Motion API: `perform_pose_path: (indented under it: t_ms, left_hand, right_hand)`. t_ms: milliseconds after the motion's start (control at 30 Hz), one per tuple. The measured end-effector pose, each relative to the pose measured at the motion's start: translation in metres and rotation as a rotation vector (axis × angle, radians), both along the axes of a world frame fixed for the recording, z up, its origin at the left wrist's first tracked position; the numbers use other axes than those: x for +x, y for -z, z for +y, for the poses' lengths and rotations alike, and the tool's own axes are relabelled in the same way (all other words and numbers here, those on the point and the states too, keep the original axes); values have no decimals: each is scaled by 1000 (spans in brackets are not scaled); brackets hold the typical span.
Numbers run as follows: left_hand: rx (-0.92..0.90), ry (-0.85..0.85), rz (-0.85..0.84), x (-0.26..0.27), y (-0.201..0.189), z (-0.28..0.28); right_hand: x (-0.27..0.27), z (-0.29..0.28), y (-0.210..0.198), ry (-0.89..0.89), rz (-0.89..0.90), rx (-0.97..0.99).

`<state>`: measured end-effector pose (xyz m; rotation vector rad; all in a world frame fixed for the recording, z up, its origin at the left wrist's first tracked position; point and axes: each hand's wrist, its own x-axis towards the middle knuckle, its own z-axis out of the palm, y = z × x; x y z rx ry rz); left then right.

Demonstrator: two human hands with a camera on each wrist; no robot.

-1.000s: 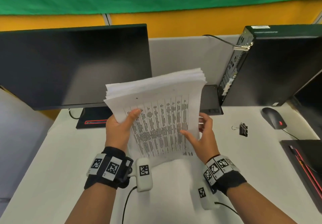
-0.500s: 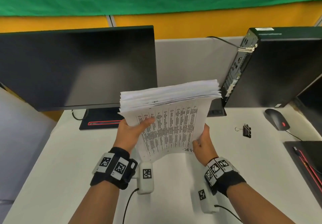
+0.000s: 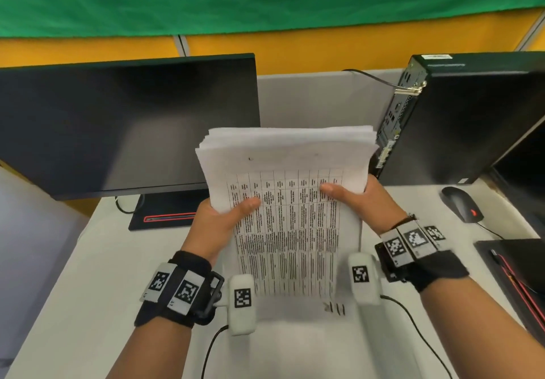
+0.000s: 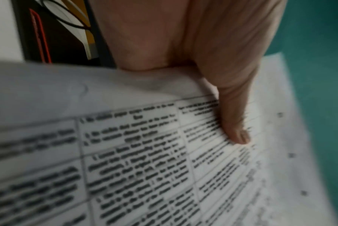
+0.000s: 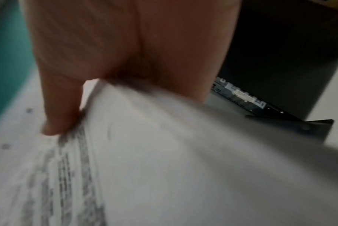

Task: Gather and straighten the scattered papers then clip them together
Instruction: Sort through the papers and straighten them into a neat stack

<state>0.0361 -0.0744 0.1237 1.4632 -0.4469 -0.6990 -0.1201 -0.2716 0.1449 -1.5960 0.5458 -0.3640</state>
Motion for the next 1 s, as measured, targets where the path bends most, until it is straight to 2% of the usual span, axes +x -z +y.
perform_pose_path:
  t_ms: [100, 233, 367, 533, 767, 1000]
  left_hand:
    - [-11, -23, 13, -3, 1, -1]
    - [-17, -128, -85, -16, 2, 1]
    - [-109, -130, -157, -22, -3, 0]
    - [-38, -131, -135, -24, 15, -3]
    - [-260, -251, -258, -18, -15, -6]
    - [-183, -296, -298, -11, -21, -16]
  right_hand:
    - [0, 2, 2, -57, 4, 172]
    - [-5, 19, 6, 28, -58, -16]
    - [-11, 25, 8, 115, -207, -41]
    - [-15, 27, 32, 114, -52, -30]
    - [-18, 25, 33, 11, -59, -39]
    - [-14, 23, 31, 24, -12, -32]
